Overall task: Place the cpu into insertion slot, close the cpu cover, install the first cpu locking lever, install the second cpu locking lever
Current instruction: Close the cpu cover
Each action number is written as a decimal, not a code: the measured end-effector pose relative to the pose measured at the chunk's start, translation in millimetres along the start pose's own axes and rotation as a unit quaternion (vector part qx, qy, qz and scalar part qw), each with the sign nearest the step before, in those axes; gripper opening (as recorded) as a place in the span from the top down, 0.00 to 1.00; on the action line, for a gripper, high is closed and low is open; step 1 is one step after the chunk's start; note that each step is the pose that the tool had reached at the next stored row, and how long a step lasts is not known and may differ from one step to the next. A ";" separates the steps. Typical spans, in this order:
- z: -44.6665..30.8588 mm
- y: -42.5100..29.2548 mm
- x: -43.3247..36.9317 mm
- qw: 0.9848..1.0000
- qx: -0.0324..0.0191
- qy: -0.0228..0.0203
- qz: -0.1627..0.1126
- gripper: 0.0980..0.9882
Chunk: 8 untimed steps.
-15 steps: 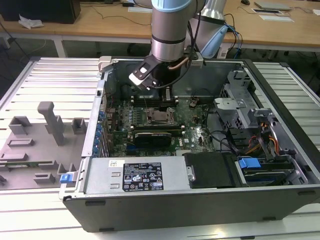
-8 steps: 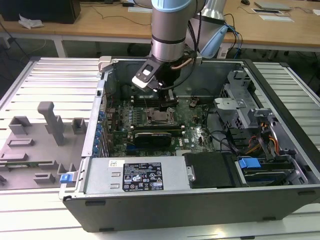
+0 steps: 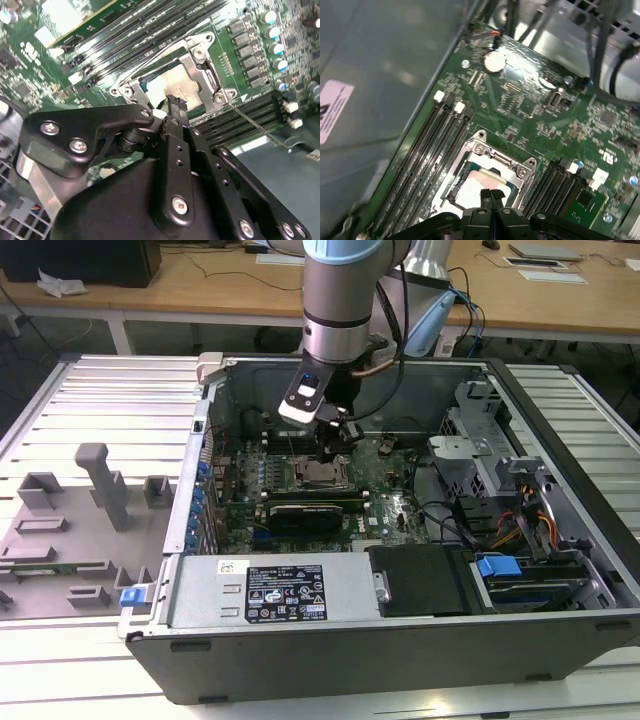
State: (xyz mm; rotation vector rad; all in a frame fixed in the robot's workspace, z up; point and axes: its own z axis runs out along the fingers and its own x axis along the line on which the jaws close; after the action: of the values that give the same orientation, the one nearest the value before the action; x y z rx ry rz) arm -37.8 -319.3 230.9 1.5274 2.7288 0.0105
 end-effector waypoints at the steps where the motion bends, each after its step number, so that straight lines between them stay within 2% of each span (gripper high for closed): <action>1: 0.0 0.0 0.0 1.000 0.000 0.000 -0.015 0.99; 2: 0.0 0.0 0.0 1.000 0.000 0.000 -0.032 0.99; 6: 0.0 0.0 0.0 0.998 0.000 0.000 -0.067 0.99; 8: 0.0 0.0 0.0 0.996 0.000 0.000 -0.090 0.99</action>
State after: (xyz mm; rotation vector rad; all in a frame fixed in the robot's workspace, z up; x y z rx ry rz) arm -37.8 -319.3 230.9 1.2745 2.8545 0.0070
